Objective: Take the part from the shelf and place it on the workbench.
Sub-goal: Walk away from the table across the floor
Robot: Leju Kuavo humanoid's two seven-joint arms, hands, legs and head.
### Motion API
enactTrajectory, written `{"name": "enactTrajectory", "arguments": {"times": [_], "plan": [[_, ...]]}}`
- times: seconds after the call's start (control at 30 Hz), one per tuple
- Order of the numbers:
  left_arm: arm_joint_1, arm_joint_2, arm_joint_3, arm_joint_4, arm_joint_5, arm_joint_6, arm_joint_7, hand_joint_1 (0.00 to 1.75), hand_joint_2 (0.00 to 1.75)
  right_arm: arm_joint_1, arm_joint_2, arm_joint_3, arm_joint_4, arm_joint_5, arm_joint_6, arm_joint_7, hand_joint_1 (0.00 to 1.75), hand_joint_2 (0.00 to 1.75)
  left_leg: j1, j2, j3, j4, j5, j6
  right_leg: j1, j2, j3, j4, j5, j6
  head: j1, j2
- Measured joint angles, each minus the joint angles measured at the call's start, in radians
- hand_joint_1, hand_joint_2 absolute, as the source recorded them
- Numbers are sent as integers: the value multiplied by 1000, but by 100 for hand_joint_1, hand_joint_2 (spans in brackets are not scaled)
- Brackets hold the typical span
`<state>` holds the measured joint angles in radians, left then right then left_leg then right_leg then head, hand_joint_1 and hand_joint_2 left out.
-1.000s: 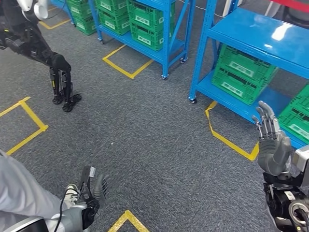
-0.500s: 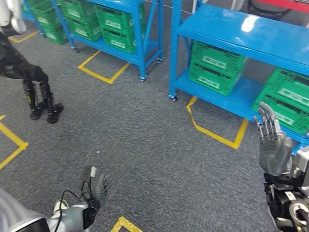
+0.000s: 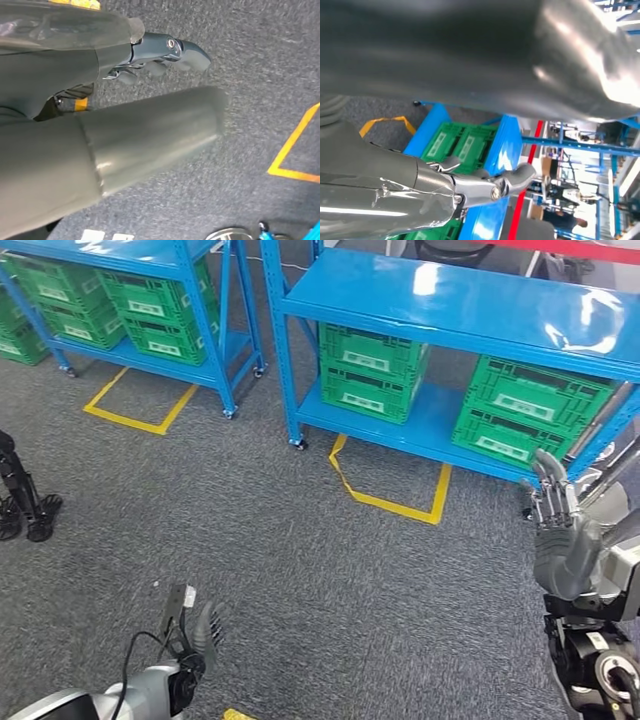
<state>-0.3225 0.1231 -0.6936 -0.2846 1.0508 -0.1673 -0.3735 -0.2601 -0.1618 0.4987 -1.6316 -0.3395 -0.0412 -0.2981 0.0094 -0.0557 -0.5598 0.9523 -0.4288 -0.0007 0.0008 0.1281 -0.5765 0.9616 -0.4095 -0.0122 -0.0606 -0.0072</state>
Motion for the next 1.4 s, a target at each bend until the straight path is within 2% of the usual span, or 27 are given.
{"name": "enactTrajectory", "arguments": {"times": [0.03, 0.1, 0.17, 0.23, 0.27, 0.3, 0.4, 0.47, 0.53, 0.6, 0.7, 0.77, 0.83, 0.87, 0.9, 0.97, 1.0, 1.03, 1.07, 1.1, 1.13, 1.17, 1.2, 1.23, 1.3, 1.37, 1.4], "plan": [[-1, -1, 0, 0, 0, 0, 0, 0, 0, 1, 0, -1, 0, 0, 0, 0, 0, 0, 0, 12, 2, -3, 2, 4, -2, 4, -4, 0, 0, 6, 0, 0], [-5, -4, 0, 0, 0, 0, 0, 0, 0, 1, 0, -3, 0, 0, 0, 0, 0, 0, 3, 31, 9, -15, 8, 15, 0, -34, -25, 34, -23, 15, 3, 0], [-4, -4, 0, 0, 0, 0, 0, 0, 0, 0, 0, -4, 1, 0, 0, -1, 0, 0, 2, 46, 12, -20, 10, 22, -2, -94, -76, 152, -88, 23, 9, 0], [0, -4, 0, 0, 1, 0, 0, 0, 0, 2, 0, -4, 4, 0, 0, 0, 0, 0, 0, 60, 12, -20, 9, 23, -11, -115, -131, 279, -140, 31, 13, 0], [2, -4, 0, 0, 1, 0, 0, 0, 0, 4, 0, -4, 5, -1, 0, 0, 0, 0, 0, 65, 13, -19, 8, 23, -15, -118, -138, 300, -141, 34, 13, 0], [3, -4, 0, 0, 1, 0, 0, 0, 0, 4, 0, -4, 6, -1, 0, 0, 0, 0, 1, 69, 14, -19, 6, 21, -19, -121, -124, 276, -122, 38, 14, 0], [2, -4, 0, 0, 1, -1, 0, 0, 0, 2, 0, -5, 6, -1, 0, 0, 0, 0, 1, 76, 18, -14, -1, 8, -25, -132, -13, 73, -41, 43, 15, 0], [1, -3, 0, 0, 1, 0, 0, 0, 0, 1, 0, -5, 8, -1, 0, 0, 0, 0, -1, 77, 14, -9, -4, -3, -22, -134, 23, 9, -34, 36, 14, 0], [1, -3, 1, 0, 1, 0, 0, 0, 0, 1, 1, -5, 9, -1, -2, 0, 0, 0, -2, 77, 9, -5, -2, 0, -20, -130, 25, 4, -32, 29, 10, 0], [2, -1, 1, 0, 1, 0, 1, 0, 0, 1, 2, -5, 10, -1, -3, 0, 0, 0, -4, 78, 14, -15, 1, 11, -19, -130, 24, 1, -25, 31, 8, 0], [-1, 5, 3, 0, 1, 0, 0, 0, 0, 3, 4, -6, 12, 0, -3, -1, 0, 0, -7, 84, 79, -111, 23, 39, -28, -134, 33, -6, -2, 46, 4, 0], [-10, 3, 4, 0, 0, 0, 1, 0, 0, 1, 5, -6, 13, -1, -2, -2, 0, 0, 0, 89, 121, -171, 43, 44, -32, -128, 7, 43, -26, 47, -3, 0], [-14, 3, 5, 0, 0, 0, 3, 0, 0, 2, 5, -7, 14, -4, 1, -4, 0, 0, 11, 91, 134, -184, 47, 29, -40, -124, -56, 159, -73, 55, 0, 0], [-13, 1, 5, 0, -1, 0, 4, 0, 0, 5, 5, -7, 15, -6, 2, -6, 0, 0, 20, 90, 136, -185, 45, 17, -49, -124, -83, 205, -89, 64, 2, 0], [-11, -1, 5, 0, -1, 0, 4, 0, 0, 8, 5, -8, 17, -8, 4, -7, 0, 0, 31, 88, 139, -183, 41, 2, -60, -125, -95, 219, -88, 75, 5, 0], [-6, -2, 5, 0, -1, 0, 5, 0, 0, 10, 5, -8, 20, -10, 7, -8, 0, 0, 60, 83, 143, -164, 25, -35, -95, -126, -63, 141, -37, 108, 7, 0], [-6, 1, 5, 0, -1, 0, 5, 0, 0, 11, 5, -8, 22, -10, 8, -9, 0, 0, 73, 80, 139, -144, 12, -58, -107, -123, -42, 94, -23, 132, 10, 0], [-7, 4, 5, 1, -1, 0, 5, 0, 0, 11, 6, -7, 24, -11, 10, -9, 0, 0, 85, 79, 131, -113, -7, -80, -112, -122, -29, 62, -34, 139, 14, 0], [-10, 8, 5, 1, -2, 0, 6, 0, 0, 12, 6, -7, 27, -11, 11, -9, 0, 0, 95, 78, 119, -81, -27, -100, -113, -123, -24, 57, -51, 137, 16, 0], [-10, 10, 5, 1, -2, 0, 6, 0, 0, 14, 7, -7, 29, -12, 12, -9, 0, 0, 102, 79, 110, -55, -44, -116, -106, -124, -34, 77, -77, 122, 17, 0], [-9, 9, 5, 1, -2, 0, 7, 0, 0, 14, 8, -8, 30, -12, 12, -9, 0, 0, 107, 81, 106, -36, -58, -128, -103, -127, -37, 94, -89, 98, 14, 0], [-6, 6, 5, 1, -2, 0, 7, 0, 0, 14, 8, -10, 31, -13, 13, -9, 0, 0, 112, 83, 105, -24, -66, -137, -98, -123, -33, 105, -84, 85, 2, 0], [-4, 1, 5, 1, -2, 0, 7, 0, 0, 12, 8, -12, 32, -13, 13, -10, 0, 0, 113, 84, 97, 0, -72, -138, -91, -121, -28, 108, -85, 73, -15, 0], [-4, -3, 5, 1, -2, 0, 7, 0, 0, 8, 8, -13, 32, -13, 15, -11, 0, 0, 110, 83, 74, 46, -80, -131, -84, -116, -15, 105, -85, 65, -29, 0], [-6, -7, 5, 1, -3, -1, 7, 0, 0, 1, 9, -13, 32, -13, 17, -12, 0, 0, 88, 79, -27, 197, -111, -97, -69, -115, 4, 88, -86, 54, -49, 0], [-5, -8, 5, 1, -3, -1, 7, 0, 0, 0, 9, -13, 33, -13, 18, -12, 0, 0, 49, 74, -142, 325, -146, -59, -56, -109, 18, 76, -92, 45, -52, 0], [-3, -6, 5, 1, -3, -1, 7, 0, 0, 0, 9, -13, 34, -13, 18, -12, 0, 0, 28, 69, -179, 343, -148, -40, -50, -105, 24, 73, -97, 40, -54, 0]]}}
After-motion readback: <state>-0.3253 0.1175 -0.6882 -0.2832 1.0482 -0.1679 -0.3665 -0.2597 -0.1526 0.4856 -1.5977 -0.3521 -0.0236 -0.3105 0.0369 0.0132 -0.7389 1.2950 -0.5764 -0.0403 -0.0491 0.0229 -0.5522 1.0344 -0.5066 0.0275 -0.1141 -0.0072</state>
